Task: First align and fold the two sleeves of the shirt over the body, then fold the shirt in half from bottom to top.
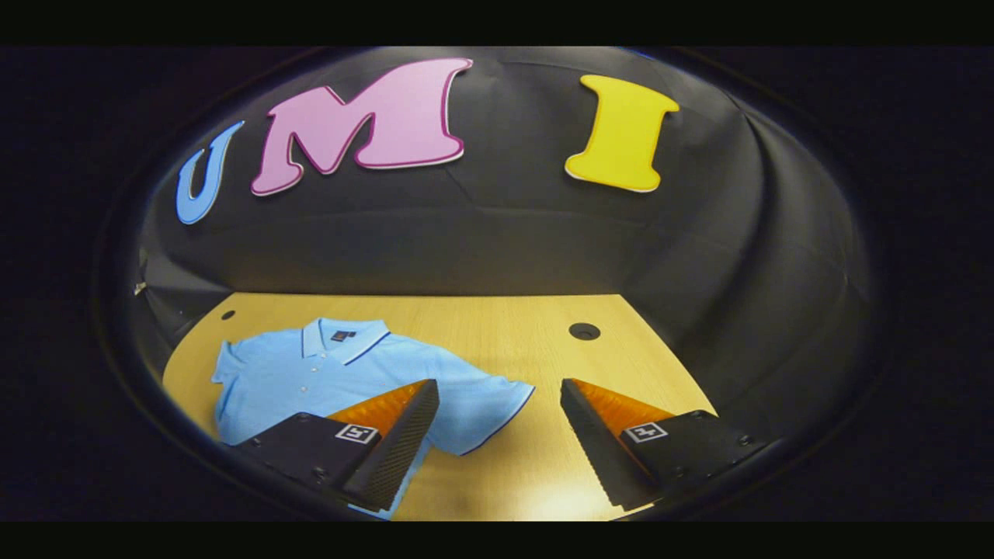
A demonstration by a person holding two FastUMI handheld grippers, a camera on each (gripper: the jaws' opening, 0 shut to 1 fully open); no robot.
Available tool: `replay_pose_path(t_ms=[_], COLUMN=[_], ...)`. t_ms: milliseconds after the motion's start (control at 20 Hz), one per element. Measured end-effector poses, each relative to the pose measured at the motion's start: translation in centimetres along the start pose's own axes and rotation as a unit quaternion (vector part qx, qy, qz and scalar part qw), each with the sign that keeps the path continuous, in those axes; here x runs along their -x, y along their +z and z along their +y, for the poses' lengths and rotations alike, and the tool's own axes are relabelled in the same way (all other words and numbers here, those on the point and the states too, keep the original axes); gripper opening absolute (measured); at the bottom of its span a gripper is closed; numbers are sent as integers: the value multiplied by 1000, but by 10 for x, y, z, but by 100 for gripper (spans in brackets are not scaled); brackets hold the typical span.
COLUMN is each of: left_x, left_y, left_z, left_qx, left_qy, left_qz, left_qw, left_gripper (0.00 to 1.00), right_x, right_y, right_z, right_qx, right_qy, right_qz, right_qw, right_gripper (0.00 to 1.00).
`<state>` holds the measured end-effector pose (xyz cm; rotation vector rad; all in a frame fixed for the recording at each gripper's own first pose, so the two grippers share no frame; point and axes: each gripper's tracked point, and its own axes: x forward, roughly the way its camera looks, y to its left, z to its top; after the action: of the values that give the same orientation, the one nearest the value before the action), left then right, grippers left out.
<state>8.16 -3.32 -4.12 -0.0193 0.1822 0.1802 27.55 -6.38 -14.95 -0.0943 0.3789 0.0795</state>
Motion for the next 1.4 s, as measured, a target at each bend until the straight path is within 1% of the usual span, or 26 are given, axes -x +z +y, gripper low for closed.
replay_pose_path(t_ms=[150, 350, 400, 450, 500, 550, 600, 650, 800, 850, 900, 950, 1000, 1050, 1100, 1150, 1200, 1250, 1300, 1350, 1400], left_x=[-6, -18, -21, -23, -24, -27, -29, -32, -36, -36, -36, -36, -37, -37, -37, -36, -36, -35, -36, -36, -36], left_y=[-7, -19, -21, -23, -24, -28, -30, -33, -33, -32, -33, -33, -34, -34, -34, -35, -35, -34, -35, -36, -39], left_z=[2, -2, -3, -4, -5, -7, -9, -10, -12, -13, -13, -13, -13, -12, -13, -12, -11, -11, -11, -10, -9], left_qx=[4, -2, -3, -1, 2, 5, 8, 11, 13, 13, 12, 10, 9, 9, 9, 9, 9, 9, 10, 10, 11], left_qy=[12, 13, 13, 12, 11, 11, 11, 10, 11, 11, 9, 9, 9, 9, 11, 12, 14, 14, 14, 15, 15], left_qz=[12, 24, 26, 28, 31, 36, 40, 44, 47, 46, 46, 47, 47, 48, 49, 50, 50, 48, 48, 49, 53], left_qw=[1000, 1000, 1000, 1000, 999, 999, 999, 999, 999, 999, 999, 999, 999, 999, 999, 999, 999, 999, 999, 999, 998], left_gripper=[96, 96, 96, 96, 96, 96, 96, 96, 96, 96, 96, 96, 96, 96, 96, 96, 96, 96, 96, 96, 96], right_x=[-34, -80, -90, -98, -104, -110, -117, -122, -131, -131, -133, -134, -133, -134, -133, -133, -134, -134, -135, -134, -134], right_y=[-15, -45, -50, -52, -52, -53, -56, -59, -72, -77, -73, -75, -73, -74, -74, -73, -72, -72, -71, -71, -71], right_z=[-6, -16, -18, -21, -23, -23, -24, -25, -21, -18, -18, -18, -15, -11, -6, -4, 1, 4, 6, 9, 9], right_qx=[3, -11, -13, -13, -12, -6, -1, 0, -15, -22, -24, -24, -20, -18, -18, -17, -20, -27, -34, -45, -57], right_qy=[2, -3, -4, -7, -9, -8, -8, -7, 3, 12, 13, 16, 20, 25, 31, 34, 37, 36, 38, 39, 40], right_qz=[22, 64, 68, 69, 70, 70, 71, 78, 99, 108, 99, 103, 97, 99, 95, 95, 94, 97, 97, 101, 104], right_qw=[1000, 998, 998, 997, 997, 998, 997, 997, 995, 994, 995, 994, 995, 995, 995, 995, 995, 994, 994, 993, 992], right_gripper=[98, 98, 95, 98, 98, 95, 95, 97, 97, 97, 98, 93, 93, 84, 65, 55, 36, 23, 13, 17, 7])
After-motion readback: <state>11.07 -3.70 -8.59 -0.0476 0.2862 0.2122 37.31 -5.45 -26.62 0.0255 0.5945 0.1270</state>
